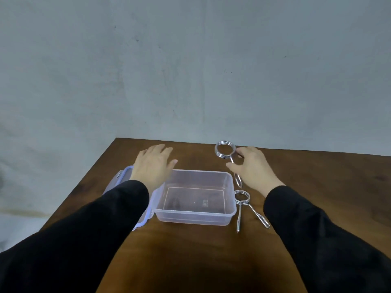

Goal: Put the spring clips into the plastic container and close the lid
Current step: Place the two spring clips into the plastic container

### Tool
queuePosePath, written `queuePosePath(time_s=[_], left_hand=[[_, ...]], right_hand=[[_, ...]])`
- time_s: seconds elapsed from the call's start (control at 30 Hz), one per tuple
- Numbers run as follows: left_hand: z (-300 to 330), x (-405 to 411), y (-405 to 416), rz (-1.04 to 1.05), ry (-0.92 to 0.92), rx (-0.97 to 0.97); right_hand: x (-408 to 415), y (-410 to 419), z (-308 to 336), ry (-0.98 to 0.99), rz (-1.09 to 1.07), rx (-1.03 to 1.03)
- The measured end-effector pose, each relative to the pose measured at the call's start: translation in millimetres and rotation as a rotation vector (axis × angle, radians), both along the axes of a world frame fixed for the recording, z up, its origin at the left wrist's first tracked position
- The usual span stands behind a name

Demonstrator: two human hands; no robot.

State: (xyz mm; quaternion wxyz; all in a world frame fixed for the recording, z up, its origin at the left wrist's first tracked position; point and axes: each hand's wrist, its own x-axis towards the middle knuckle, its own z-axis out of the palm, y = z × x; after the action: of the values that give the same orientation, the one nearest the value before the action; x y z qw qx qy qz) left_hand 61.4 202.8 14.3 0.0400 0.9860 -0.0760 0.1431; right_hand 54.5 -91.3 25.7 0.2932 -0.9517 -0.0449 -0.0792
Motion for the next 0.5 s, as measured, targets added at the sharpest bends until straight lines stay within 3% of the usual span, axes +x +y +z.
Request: queuePosePath(time_s=[0.23,0.5], left_hand=[[-40.4,-2.0,76.8,0.039,0.069,-0.033],[-103.0,-7.5,94.6,-0.034,0.276,-0.130]], right_hand=[[4.6,95.8,-3.3,0.195,0.355,-0.252],[6.3,137.3,-49.4,0.334,0.385,-0.417]])
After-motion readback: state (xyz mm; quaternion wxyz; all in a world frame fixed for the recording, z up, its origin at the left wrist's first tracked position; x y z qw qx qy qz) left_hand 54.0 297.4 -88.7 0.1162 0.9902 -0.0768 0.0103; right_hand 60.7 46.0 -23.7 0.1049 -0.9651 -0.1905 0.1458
